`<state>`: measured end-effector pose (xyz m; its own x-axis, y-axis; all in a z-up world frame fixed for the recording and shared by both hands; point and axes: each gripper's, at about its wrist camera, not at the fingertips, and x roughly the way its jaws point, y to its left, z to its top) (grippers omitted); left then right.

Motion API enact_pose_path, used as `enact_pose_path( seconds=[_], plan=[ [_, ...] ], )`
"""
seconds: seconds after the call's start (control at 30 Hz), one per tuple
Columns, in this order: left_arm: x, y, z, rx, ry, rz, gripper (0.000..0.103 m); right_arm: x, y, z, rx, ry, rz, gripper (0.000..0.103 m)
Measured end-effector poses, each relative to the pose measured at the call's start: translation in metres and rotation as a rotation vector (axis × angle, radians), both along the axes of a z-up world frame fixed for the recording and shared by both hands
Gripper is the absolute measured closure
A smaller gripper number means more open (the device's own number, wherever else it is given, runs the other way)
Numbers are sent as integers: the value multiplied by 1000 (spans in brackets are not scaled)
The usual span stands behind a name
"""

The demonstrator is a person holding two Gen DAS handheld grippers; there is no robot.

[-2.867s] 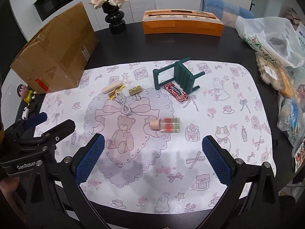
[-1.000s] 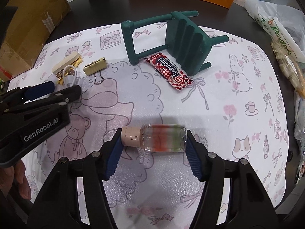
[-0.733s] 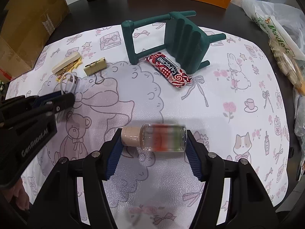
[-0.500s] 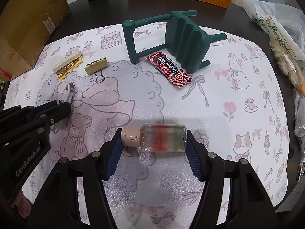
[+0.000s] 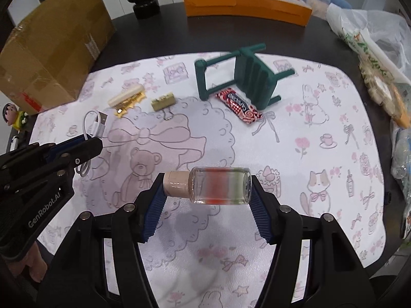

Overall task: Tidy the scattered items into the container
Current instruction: 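Lift and carry the bottle with the right tool toward the box while the left tool carries the cable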

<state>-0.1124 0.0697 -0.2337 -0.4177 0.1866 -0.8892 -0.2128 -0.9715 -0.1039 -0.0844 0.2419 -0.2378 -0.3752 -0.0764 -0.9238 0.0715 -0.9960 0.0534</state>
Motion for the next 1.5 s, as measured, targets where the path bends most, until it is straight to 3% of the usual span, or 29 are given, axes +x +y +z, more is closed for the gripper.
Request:
enact_pose_path(
  seconds=[0.47,1.3,1.5],
  plan=[
    [35,-27,72,47,94,40,91,17,-37,76,-41,97,62,39],
    [78,-39,119,60,176,73,91,46,-49,109,-44,163,93,39],
    [81,-52,138,65,209,97,91,45,-65,131,-57,205,130,39]
  ],
)
